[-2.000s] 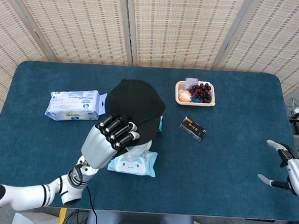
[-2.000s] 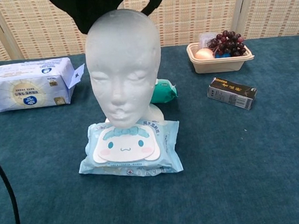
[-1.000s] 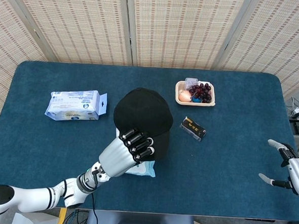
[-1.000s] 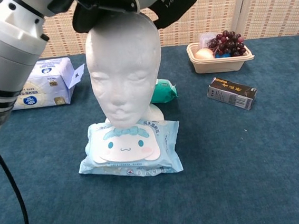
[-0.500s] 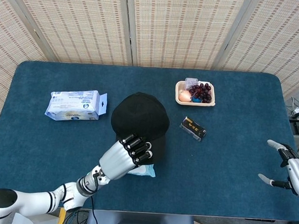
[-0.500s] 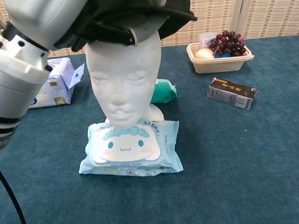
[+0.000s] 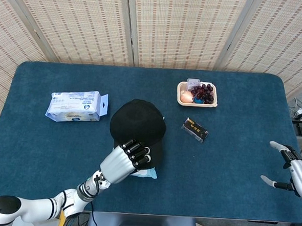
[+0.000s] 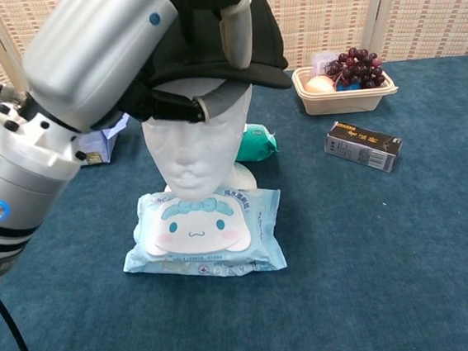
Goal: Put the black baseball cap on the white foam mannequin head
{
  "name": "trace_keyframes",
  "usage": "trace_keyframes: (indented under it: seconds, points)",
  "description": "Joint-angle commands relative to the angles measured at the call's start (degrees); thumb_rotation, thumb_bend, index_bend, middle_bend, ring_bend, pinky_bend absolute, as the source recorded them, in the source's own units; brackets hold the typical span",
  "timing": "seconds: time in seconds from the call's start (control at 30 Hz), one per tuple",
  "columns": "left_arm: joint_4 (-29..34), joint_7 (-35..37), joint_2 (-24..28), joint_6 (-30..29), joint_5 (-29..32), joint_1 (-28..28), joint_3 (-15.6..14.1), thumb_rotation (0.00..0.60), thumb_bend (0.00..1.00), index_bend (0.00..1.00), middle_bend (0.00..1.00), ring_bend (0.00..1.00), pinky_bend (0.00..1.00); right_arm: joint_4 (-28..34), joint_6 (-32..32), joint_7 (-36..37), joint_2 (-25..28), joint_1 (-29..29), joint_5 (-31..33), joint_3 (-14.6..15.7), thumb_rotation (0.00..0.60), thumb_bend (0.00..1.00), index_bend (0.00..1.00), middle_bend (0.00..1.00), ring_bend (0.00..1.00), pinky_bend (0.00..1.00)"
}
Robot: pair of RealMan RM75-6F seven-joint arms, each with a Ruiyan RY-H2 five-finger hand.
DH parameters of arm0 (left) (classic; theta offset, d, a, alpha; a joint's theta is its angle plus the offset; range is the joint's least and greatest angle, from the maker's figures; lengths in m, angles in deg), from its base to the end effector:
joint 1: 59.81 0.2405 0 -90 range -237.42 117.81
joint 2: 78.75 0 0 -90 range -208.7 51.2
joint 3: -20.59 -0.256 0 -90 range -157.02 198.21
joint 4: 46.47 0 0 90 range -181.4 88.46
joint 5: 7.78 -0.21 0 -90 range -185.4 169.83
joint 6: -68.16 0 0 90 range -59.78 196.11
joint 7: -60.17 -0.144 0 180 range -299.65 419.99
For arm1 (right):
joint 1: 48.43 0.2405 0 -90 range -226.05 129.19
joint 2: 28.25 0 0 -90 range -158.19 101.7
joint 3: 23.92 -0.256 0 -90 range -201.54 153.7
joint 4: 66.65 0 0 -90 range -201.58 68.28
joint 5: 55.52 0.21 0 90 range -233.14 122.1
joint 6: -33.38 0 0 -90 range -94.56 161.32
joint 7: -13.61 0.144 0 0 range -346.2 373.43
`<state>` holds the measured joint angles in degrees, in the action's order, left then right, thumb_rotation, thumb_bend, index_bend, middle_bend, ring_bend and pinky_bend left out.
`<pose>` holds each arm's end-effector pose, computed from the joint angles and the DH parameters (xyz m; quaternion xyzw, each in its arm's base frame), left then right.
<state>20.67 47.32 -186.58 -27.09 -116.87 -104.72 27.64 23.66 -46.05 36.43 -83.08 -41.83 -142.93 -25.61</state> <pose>-0.0434 0.2678 -0.0208 -0.6416 -0.0437 -0.7015 0.3072 -0.3278 -0.1872 0.2011 0.5748 -0.4693 0.4185 0.5236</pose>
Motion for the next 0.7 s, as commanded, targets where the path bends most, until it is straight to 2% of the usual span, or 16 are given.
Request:
trace_keyframes:
  seconds: [0.03, 0.43, 0.7]
  points:
    - [-0.82, 0.39, -0.50, 0.05, 0.29, 0.65, -0.62, 0.600, 0.29, 0.66, 0.54, 0.38, 0.51, 0.08, 0.11, -0.20, 0.01, 0.04, -0.02, 0.02, 0.600, 0.00, 0.16, 0.22, 0.14, 0.48]
    - [-0.73, -0.88, -0.82, 0.27, 0.36, 2.93, -2.26, 0.600, 0.29, 0.48, 0.44, 0.35, 0.51, 0.21, 0.36, -0.52, 0.02, 0.12, 0.06, 0.03, 0.600, 0.00, 0.16, 0.22, 0.14, 0.48]
    - [0.01, -1.20, -0.66, 0.31, 0.72, 5.11, -3.67, 0.600, 0.28, 0.32, 0.36, 0.31, 0.49, 0.35, 0.54, -0.91, 0.02, 0.18, 0.06, 0.07, 0.600, 0.00, 0.16, 0.22, 0.14, 0.48]
